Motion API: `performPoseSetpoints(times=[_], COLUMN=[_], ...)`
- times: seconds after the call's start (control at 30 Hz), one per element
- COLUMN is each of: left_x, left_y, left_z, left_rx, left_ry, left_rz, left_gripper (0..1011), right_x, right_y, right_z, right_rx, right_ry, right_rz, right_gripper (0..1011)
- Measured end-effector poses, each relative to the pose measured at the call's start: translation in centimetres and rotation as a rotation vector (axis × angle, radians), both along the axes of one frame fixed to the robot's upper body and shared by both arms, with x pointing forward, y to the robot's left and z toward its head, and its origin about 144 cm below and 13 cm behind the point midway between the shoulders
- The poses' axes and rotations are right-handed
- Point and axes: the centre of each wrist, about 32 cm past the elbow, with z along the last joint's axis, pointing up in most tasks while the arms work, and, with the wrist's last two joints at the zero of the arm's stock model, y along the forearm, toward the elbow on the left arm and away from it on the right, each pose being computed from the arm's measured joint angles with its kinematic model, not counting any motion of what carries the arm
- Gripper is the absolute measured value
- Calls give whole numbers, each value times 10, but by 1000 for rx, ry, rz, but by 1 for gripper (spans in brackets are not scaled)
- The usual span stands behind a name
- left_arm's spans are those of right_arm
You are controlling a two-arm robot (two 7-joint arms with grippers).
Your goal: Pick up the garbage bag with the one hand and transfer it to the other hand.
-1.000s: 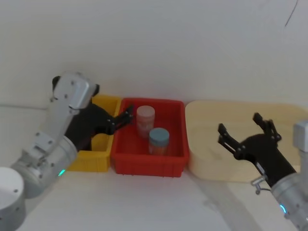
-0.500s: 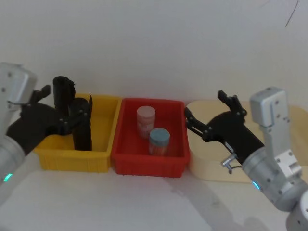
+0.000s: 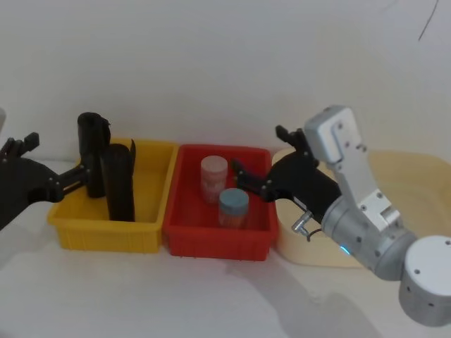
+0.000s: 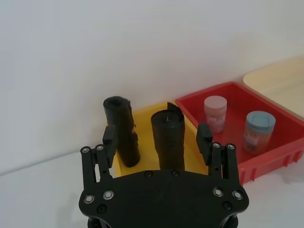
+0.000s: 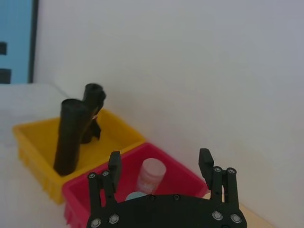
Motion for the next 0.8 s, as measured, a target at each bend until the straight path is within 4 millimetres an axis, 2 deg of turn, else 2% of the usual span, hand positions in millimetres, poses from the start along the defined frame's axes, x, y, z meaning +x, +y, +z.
performPoseSetpoints(times=[0.27, 0.8], left_x=[12, 42], left_y=[9, 9], left_z=[-8, -32], left_rx=[-10, 3], left_ry=[35, 93], left_rz=[-18, -72], left_gripper=[1001, 1001], right_x=[10, 23], right_y=[7, 7], right_z=[11, 16], right_rx=[-108, -192], right_ry=[44, 87], right_rz=[61, 101], right_gripper=[1000, 1000])
